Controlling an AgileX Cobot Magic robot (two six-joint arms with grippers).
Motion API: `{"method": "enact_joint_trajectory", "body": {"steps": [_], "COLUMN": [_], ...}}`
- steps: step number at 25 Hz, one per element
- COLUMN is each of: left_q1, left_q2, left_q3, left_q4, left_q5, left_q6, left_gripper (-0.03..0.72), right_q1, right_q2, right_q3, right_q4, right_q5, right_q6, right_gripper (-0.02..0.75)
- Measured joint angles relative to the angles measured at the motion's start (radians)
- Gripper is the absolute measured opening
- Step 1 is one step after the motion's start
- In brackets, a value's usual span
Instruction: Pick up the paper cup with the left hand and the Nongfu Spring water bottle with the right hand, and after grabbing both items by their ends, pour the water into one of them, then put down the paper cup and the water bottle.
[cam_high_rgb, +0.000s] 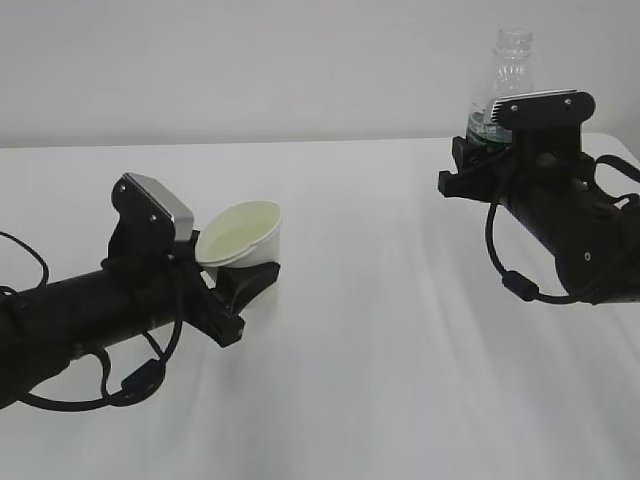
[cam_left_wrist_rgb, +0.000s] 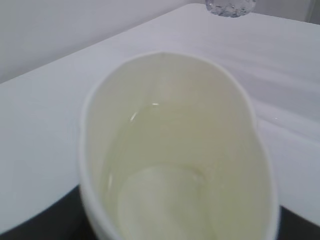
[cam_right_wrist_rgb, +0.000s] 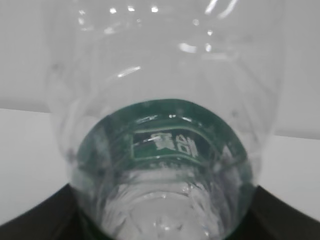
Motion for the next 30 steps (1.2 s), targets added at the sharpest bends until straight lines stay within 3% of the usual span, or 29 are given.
{"method": "enact_joint_trajectory", "body": {"steps": [30], "left_q1": [0.213], "left_q2": [0.0], "left_q3": [0.0], "left_q4": [-0.026], "left_q5": [-0.009], "left_q6": [0.013], "left_gripper": [0.4], "right_q1": [0.0], "right_q2": [0.0], "right_q3": [0.0], "right_q4": [0.0], "right_q5": [0.004], "right_q6": [0.0], "right_gripper": [0.456]}}
